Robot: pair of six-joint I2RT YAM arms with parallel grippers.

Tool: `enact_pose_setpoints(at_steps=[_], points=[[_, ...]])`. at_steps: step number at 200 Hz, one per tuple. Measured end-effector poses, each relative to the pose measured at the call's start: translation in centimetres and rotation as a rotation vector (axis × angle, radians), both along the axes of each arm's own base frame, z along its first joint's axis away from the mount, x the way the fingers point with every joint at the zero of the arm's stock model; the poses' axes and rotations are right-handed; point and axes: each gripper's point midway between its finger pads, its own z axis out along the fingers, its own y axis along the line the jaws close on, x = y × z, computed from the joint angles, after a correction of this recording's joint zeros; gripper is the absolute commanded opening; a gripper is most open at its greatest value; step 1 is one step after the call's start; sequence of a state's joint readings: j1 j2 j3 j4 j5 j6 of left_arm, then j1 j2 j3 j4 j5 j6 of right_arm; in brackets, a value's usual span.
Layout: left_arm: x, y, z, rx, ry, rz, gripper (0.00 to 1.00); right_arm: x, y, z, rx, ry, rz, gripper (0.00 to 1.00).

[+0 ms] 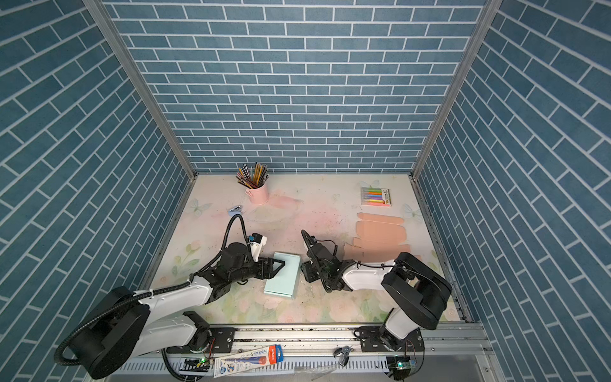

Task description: Fold the paper box

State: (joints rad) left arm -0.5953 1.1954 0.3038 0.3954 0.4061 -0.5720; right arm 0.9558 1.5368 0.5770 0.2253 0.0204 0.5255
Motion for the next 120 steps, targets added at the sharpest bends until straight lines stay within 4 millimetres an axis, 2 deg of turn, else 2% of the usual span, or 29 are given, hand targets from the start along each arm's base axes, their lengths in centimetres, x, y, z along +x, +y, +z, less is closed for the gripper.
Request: enact_pose_setpoints(at_steps=[55, 89, 120], points=[[-1.7, 1.0, -0.7, 0.0, 0.026, 0.004, 0.81, -1.0, -0.1, 0.6, 0.009, -0.001, 0.01, 0.53], [-2.9, 1.5, -0.2, -0.029, 0.028, -0.002, 0.81, -2.5, -0.2, 0.7, 0.003, -0.003, 0.03, 0.53], [-4.2, 1.6, -0.1, -0.063, 0.039, -0.016, 0.81, -4.1, -0.9, 0.0, -0.022, 0.017, 0.034, 0.52]])
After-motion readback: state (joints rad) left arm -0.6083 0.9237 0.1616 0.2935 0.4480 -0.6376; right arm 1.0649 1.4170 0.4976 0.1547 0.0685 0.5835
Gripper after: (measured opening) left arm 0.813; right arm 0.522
